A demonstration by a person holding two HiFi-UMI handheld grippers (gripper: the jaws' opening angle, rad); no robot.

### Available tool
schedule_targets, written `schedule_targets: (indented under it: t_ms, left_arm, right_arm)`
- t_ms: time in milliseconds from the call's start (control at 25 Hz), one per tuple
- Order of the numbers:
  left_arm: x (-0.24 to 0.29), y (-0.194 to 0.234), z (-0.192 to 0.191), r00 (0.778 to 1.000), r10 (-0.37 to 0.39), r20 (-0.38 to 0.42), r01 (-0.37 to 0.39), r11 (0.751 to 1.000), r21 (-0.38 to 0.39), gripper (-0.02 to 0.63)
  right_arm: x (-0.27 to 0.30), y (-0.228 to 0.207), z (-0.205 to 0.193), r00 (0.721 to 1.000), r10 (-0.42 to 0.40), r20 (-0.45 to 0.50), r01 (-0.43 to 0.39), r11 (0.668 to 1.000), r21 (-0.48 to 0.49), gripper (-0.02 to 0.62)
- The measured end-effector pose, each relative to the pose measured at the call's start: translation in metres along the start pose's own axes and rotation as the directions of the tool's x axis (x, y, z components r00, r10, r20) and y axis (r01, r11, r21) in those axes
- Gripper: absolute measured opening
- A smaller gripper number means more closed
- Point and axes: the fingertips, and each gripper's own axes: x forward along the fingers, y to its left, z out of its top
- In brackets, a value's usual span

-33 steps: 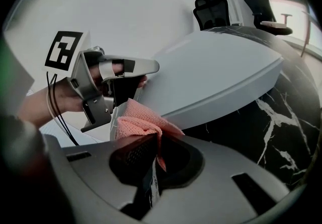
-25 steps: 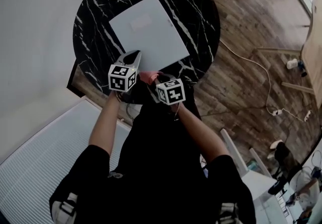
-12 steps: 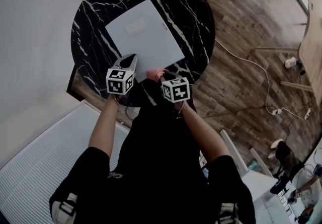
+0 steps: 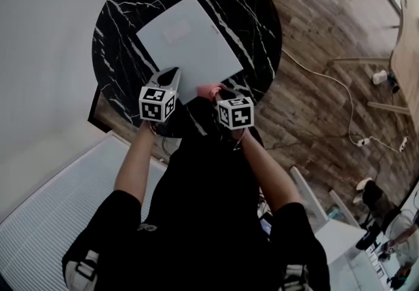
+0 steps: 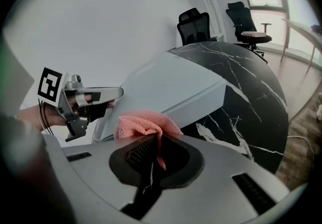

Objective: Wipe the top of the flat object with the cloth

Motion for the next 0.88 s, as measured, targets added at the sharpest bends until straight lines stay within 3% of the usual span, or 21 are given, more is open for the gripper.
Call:
schedule_targets:
  t_ms: [160,440,880]
  left_arm:
    - [-0.003,-0.005,0.002,1.0,0.008,-0.005,-0.008,1.0,-0.002,0.0]
    - [0.006,-0.016,0.018,0.999,0.044,-0.013,-0.044,0.999,0.008,-0.002]
    - [0.03,-0.027,0.03,0.996,0.075,-0.052,-0.077,0.996,-0.04,-0.002]
  right_arm:
    - [-0.007,-0.012,0.004,1.0,-0.009,0.024,0.008,0.999,0.034,0.008]
    - [-0.009,-0.04,0.014,1.0,0.024,0.008,-0.025,1.0,0.013,0.008]
    - [-0.018,-0.078,0.042,0.999,0.029,-0.022,-0.03,0.999,-0.042,0.008]
